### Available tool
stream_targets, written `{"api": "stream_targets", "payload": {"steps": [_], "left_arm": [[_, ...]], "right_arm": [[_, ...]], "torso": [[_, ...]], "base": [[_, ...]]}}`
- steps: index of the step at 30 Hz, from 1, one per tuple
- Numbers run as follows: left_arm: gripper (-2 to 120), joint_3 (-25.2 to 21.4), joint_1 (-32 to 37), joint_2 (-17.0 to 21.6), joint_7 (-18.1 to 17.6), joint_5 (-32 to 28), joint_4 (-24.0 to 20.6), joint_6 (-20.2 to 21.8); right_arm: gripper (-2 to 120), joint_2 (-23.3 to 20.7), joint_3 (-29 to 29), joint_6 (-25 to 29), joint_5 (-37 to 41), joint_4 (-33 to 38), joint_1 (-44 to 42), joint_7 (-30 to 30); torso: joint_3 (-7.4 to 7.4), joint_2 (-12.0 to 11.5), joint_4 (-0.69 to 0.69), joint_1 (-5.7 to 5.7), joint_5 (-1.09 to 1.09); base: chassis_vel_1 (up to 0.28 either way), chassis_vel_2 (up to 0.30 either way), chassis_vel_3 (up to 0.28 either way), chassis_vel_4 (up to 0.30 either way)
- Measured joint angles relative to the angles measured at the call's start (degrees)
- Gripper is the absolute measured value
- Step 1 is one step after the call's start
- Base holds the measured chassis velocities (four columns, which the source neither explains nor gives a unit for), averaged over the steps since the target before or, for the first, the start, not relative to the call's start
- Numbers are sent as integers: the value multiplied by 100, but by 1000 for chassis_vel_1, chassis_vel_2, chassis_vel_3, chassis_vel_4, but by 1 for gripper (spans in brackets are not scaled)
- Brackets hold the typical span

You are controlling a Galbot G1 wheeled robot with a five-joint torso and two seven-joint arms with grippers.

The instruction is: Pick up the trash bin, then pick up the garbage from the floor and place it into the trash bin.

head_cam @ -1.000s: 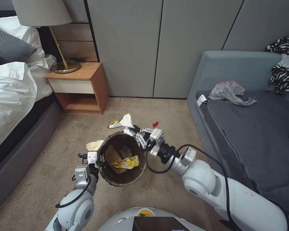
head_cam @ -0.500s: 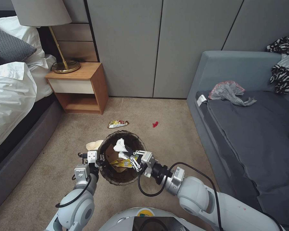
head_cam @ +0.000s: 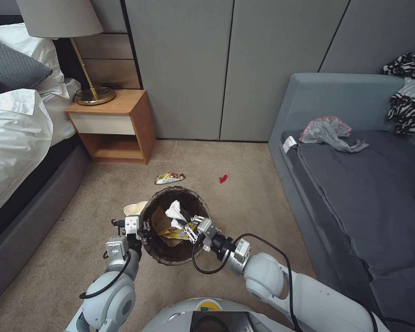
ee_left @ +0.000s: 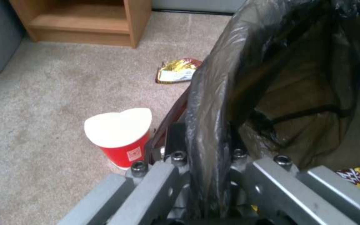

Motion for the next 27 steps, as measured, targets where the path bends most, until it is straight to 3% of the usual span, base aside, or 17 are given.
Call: {"api": "stream_targets", "payload": {"steps": [2,5,7,12,19,23,27], "left_arm": [[0,0,-2,-3,-1,-1,0,-1],[0,5,-23,-16,-2,-5,26,-7],[0,5,-24,-15,-2,-5,26,-7],[0,11,-41,-22,-5,-13,50,-12],[0,13,-48,-37,-8,-16,59,-15],[0,14,-50,-43,-11,-18,60,-27],[0,12,-51,-46,-13,-21,60,-32]], "right_arm": [[20,12,-10,0,-12,-14,5,9],[37,57,-38,4,-23,-27,11,52],[38,58,-39,5,-23,-27,11,53],[63,90,-42,4,-23,-20,9,76],[88,125,-39,3,-20,-21,10,101],[99,144,-39,-2,-18,-21,17,128],[100,153,-40,-9,-10,-2,17,152]], "torso": [[0,0,0,0,0],[0,0,0,0,0],[0,0,0,0,0],[0,0,0,0,0],[-1,0,0,0,0],[-1,0,0,0,0],[-1,0,0,0,0]], "base": [[0,0,0,0],[0,0,0,0],[0,0,0,0],[0,0,0,0],[0,0,0,0],[0,0,0,0],[0,0,0,0]]}}
